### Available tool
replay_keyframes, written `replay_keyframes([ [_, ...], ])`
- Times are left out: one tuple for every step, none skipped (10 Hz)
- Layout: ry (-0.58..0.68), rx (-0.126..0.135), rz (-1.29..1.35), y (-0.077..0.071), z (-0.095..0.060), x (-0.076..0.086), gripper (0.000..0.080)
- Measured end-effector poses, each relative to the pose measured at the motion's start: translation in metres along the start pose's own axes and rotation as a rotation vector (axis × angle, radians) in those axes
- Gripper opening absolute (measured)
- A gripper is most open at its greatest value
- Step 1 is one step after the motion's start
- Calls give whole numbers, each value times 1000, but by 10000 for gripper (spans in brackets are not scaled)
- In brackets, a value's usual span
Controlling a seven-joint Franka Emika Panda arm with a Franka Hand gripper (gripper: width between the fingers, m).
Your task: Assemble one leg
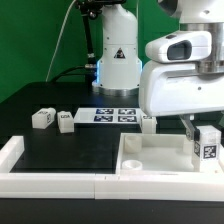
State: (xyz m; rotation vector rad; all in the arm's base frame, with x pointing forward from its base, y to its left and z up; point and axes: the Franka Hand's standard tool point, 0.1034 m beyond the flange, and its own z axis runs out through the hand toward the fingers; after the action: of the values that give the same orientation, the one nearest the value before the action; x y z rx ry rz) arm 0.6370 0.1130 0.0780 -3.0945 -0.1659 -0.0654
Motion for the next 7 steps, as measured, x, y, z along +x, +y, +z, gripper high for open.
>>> replay_keyframes([
  [0,10,146,-1,0,0,290],
  [-1,15,269,0,0,0,290],
  [0,22,391,0,0,0,290],
  [2,22,504,0,1,-1,290],
  [4,13,564,1,1,-1,291],
  [6,1,691,4,0,-1,295],
  [5,-10,741,8,0,-2,295],
])
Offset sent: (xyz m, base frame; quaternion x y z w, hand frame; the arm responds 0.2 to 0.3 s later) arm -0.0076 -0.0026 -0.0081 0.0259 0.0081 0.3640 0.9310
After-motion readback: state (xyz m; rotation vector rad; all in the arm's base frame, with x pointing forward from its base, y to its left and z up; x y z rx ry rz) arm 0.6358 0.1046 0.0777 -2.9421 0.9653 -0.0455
